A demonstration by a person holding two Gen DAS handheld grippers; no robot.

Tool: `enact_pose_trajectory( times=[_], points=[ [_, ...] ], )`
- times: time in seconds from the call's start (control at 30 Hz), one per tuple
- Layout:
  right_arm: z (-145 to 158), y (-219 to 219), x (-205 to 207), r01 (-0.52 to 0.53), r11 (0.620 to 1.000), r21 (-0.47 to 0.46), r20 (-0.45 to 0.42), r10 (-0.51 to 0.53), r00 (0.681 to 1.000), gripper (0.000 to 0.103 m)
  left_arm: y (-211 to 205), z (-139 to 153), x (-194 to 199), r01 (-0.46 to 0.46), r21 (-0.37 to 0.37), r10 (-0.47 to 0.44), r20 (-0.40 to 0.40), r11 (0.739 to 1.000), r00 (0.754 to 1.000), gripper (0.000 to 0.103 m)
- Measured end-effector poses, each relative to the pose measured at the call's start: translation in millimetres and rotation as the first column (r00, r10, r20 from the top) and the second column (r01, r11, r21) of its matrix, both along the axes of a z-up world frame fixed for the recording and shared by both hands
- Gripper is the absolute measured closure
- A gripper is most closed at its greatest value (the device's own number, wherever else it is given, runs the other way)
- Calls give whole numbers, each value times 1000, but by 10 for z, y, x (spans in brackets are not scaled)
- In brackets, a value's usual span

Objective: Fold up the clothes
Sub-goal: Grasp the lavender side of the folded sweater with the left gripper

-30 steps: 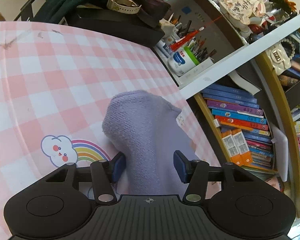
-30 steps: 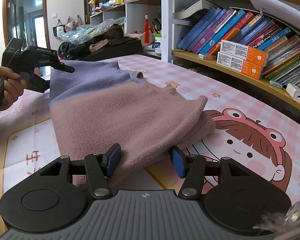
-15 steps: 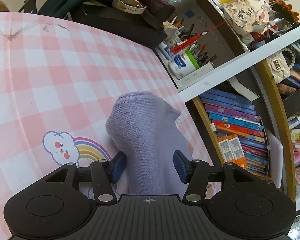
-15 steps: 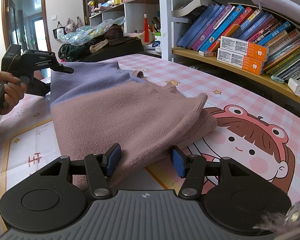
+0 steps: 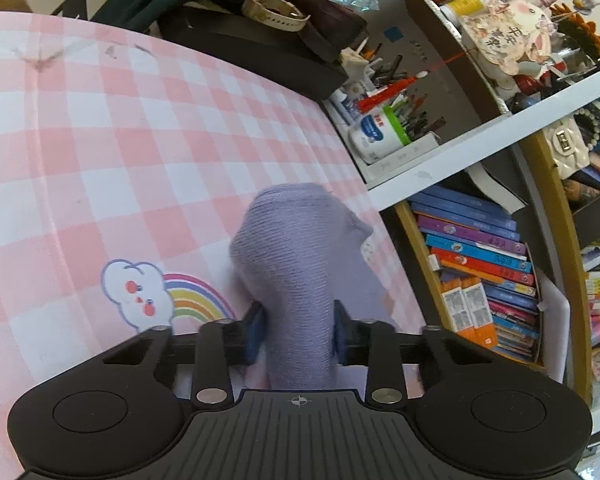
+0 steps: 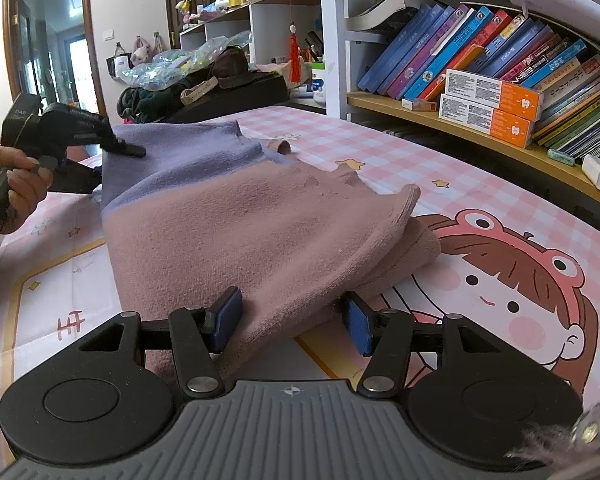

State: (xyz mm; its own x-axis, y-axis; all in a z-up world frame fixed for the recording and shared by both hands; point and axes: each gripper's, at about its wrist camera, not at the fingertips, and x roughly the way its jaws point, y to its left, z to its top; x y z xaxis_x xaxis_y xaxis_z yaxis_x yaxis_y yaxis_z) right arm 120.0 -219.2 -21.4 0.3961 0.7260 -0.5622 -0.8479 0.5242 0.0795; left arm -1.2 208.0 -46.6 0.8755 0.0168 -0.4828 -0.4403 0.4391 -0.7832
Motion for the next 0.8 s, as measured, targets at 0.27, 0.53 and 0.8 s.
enact_pose_trajectory(
  times=[0.27,0.53,0.8],
  points=[
    [-10,166,54,-26,1000,0,0,26,1000,50,39,93,-123,-19,33,17,61,999,998,89],
    [-6,459,37,-71,997,-4,14,71,997,50,-148,493,-125,53,383,-60,5,922,998,83],
    [5,470,41,-72,997,-4,16,72,997,50,158,189,1,14,188,-11,-19,982,1000,71]
  ],
)
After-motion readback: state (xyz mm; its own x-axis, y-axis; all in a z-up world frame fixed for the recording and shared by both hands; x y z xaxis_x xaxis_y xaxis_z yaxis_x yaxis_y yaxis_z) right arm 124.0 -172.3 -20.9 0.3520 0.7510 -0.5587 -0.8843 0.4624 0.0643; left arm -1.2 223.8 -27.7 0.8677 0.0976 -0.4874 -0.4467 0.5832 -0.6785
